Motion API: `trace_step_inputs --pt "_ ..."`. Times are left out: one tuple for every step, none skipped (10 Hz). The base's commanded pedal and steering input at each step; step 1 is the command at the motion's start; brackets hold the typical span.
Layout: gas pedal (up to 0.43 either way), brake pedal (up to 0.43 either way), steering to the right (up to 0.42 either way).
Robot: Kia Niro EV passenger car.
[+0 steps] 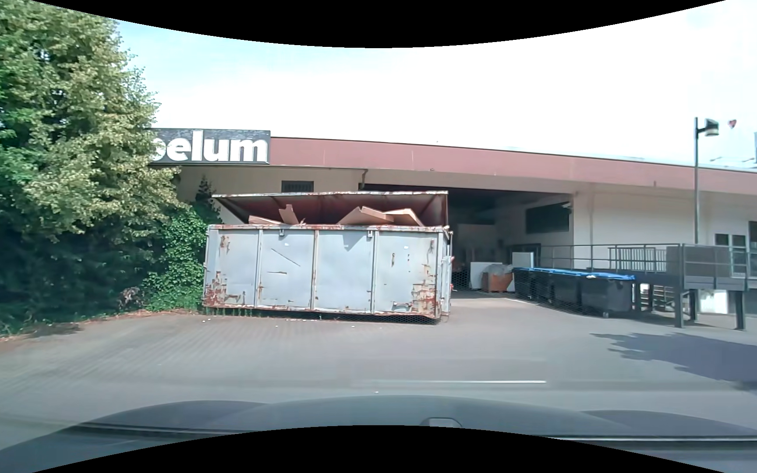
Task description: Follow the waypoints while adhering to traffic rules and regulations
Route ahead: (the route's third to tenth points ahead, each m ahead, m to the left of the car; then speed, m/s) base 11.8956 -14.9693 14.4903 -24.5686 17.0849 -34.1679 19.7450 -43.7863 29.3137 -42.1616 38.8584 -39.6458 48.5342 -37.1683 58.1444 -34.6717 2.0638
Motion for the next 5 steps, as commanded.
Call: trace_step_inputs --pt "0.039 0.0 0.591" --pt "0.039 0.0 0.604" --pt "0.039 0.0 0.611" --pt "0.039 0.0 0.615" --pt "0.047 0.0 0.615"
